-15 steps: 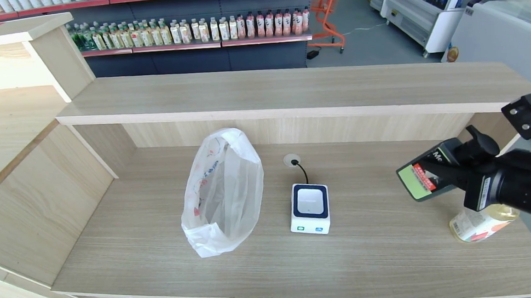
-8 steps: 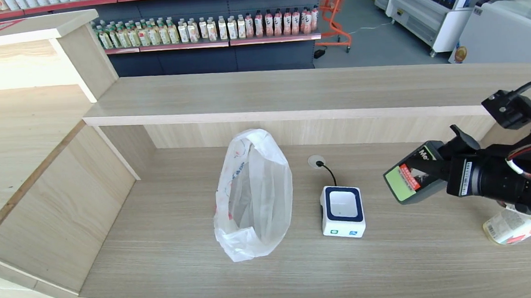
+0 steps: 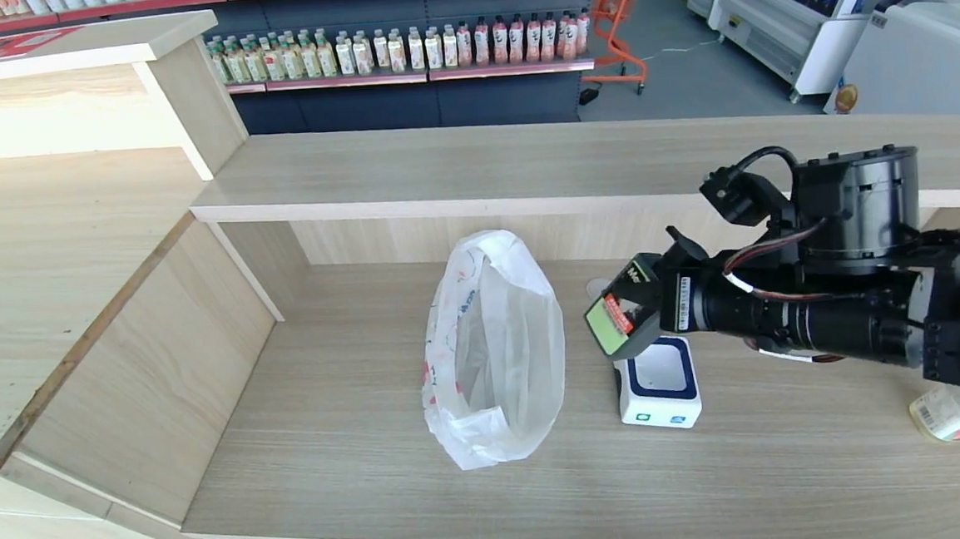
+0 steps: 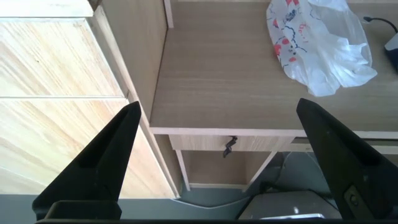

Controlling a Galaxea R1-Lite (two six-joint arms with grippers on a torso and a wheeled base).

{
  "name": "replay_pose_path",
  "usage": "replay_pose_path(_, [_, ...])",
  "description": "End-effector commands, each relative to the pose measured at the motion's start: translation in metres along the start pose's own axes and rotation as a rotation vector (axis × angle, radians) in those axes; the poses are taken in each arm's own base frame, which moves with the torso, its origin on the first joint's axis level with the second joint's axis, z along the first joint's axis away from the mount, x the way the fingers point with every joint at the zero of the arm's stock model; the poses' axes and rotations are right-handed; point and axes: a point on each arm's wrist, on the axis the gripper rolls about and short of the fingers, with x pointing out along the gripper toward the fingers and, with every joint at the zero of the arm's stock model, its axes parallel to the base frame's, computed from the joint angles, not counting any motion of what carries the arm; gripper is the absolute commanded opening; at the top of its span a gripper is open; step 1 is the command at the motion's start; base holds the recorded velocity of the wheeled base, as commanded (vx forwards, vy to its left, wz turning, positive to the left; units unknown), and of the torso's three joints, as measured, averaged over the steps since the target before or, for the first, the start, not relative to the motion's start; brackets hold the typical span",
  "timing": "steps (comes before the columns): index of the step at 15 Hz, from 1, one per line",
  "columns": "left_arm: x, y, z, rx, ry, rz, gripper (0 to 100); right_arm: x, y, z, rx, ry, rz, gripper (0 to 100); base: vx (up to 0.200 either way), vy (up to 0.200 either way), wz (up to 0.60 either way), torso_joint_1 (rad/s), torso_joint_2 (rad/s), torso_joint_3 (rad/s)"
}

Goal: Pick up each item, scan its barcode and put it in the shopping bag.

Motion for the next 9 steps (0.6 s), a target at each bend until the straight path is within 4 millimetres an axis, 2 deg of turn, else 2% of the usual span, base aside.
replay_pose_path(1, [0.000,0.000,0.000,0.001,0.002,0.000,100,0.050,0.015,-0.022,-0.020,0.093,0.007,0,0.000,0.000,0.00,0.000,0.00,0.000])
replay_pose_path(5, [0.000,0.000,0.000,0.001,0.003,0.000,100,0.080,0.020,-0.055,-0.052,0.184,0.016,0,0.000,0.000,0.00,0.000,0.00,0.000])
replay_pose_path(8, [0.000,0.000,0.000,-0.001,0.002,0.000,100,0.113,0.015,-0.080,-0.202,0.164,0.039,0,0.000,0.000,0.00,0.000,0.00,0.000])
replay_pose_path(9, [0.000,0.000,0.000,0.001,0.002,0.000,100,0.118,0.014,-0.083,-0.226,0.159,0.043,0,0.000,0.000,0.00,0.000,0.00,0.000])
